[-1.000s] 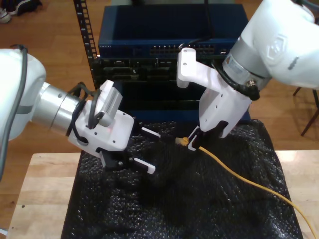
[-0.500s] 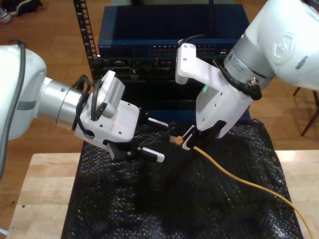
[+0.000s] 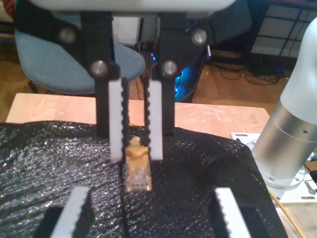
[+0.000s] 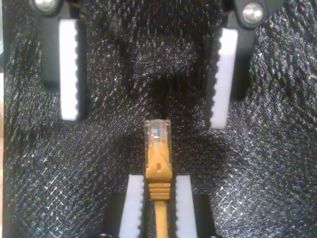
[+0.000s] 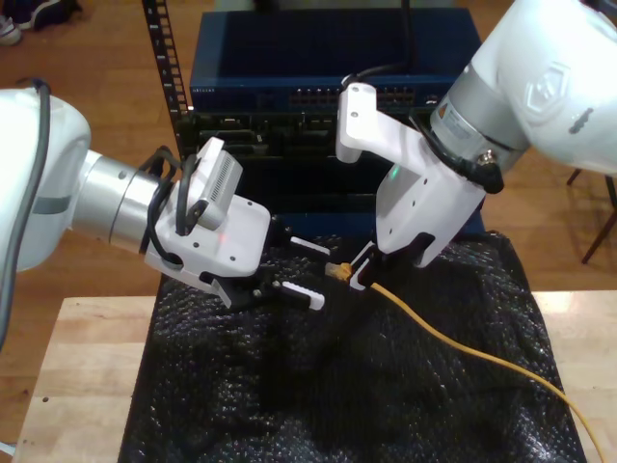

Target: Grab the cable and plug it in

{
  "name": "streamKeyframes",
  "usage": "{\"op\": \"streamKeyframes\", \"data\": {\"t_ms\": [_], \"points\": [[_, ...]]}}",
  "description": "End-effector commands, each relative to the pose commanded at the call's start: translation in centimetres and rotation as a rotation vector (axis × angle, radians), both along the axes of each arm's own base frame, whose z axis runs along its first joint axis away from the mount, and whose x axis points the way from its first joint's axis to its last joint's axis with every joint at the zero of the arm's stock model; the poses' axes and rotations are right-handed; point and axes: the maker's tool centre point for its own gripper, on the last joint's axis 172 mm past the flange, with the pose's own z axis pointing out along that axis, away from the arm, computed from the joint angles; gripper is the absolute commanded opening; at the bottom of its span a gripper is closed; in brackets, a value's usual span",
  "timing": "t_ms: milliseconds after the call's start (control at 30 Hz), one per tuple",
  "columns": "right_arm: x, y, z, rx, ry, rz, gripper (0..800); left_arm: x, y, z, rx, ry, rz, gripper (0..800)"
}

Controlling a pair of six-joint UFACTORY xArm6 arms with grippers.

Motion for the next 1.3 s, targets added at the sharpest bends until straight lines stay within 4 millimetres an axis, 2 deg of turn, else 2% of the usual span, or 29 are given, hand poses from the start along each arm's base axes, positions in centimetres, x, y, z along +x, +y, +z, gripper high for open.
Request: {"op": "streamKeyframes", "data": {"t_ms": [267,533,1033,1133,1300], "points": [[-0.11,0.21,-0.05,0.0,0.001,0.004,4,-0.04,0.0,-0.05,0.0,0.0,-0.001,538],[-0.14,0.2,-0.18,-0.002,0.004,0.004,4,-0.05,-0.03,0.0,-0.004,-0.008,-0.004,491],[-0.58,0.89,-0.36,-0.004,0.005,0.021,4,0.28,-0.21,0.5,-0.018,-0.012,0.005,487],[-0.58,0.89,-0.36,-0.004,0.005,0.021,4,0.28,-0.21,0.5,-0.018,-0.012,0.005,432],[-0.6,0.92,-0.28,-0.002,0.004,0.021,4,0.25,-0.21,0.45,-0.018,-0.011,0.005,402]]}}
